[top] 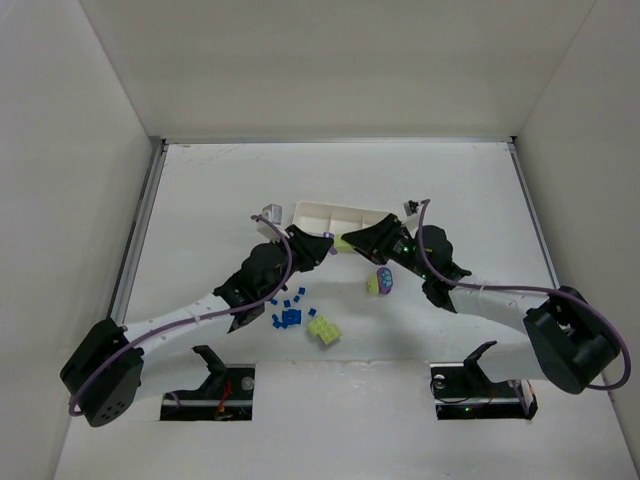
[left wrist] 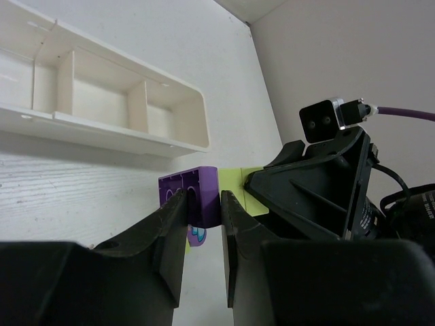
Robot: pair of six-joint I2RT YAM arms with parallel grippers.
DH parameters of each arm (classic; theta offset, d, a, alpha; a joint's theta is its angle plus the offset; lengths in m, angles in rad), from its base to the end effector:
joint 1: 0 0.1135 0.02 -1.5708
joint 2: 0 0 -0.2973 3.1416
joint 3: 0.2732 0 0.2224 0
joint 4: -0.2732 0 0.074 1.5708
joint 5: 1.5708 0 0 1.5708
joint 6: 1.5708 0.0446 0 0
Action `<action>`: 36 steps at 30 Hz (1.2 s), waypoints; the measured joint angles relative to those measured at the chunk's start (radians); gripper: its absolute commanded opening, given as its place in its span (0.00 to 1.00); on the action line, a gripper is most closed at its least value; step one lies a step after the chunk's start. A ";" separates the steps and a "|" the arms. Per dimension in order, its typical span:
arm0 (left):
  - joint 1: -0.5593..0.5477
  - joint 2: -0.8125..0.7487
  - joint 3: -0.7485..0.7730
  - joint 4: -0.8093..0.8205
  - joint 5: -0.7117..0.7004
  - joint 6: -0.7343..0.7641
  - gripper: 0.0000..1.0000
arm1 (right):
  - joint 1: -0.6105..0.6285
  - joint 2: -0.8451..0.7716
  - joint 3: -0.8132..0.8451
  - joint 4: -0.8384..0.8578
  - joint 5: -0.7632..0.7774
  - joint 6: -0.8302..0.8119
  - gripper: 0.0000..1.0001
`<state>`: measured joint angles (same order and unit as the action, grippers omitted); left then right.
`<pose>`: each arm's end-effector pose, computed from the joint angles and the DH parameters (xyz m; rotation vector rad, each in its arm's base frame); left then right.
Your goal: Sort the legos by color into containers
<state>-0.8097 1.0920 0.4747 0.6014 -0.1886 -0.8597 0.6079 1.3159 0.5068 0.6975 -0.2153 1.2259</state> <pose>0.1510 -0.1464 0.3005 -0.2009 1.6977 -1.1335 0.2023 0.1524 0.2745 0.4092 1.8948 1.4962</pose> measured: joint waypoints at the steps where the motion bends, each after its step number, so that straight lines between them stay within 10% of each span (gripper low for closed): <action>1: 0.000 0.000 0.003 -0.002 0.001 0.006 0.01 | -0.004 -0.001 0.000 0.002 -0.004 0.000 0.21; 16: 0.071 0.034 0.030 -0.040 -0.037 0.074 0.03 | -0.077 -0.033 -0.020 0.006 -0.021 -0.007 0.21; 36: 0.301 0.573 0.327 -0.007 0.052 0.164 0.18 | -0.072 -0.124 -0.080 -0.066 0.047 -0.126 0.22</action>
<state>-0.5083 1.6653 0.8013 0.5941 -0.1368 -0.6952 0.5358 1.1915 0.4263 0.6312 -0.1684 1.1004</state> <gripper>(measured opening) 0.192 0.428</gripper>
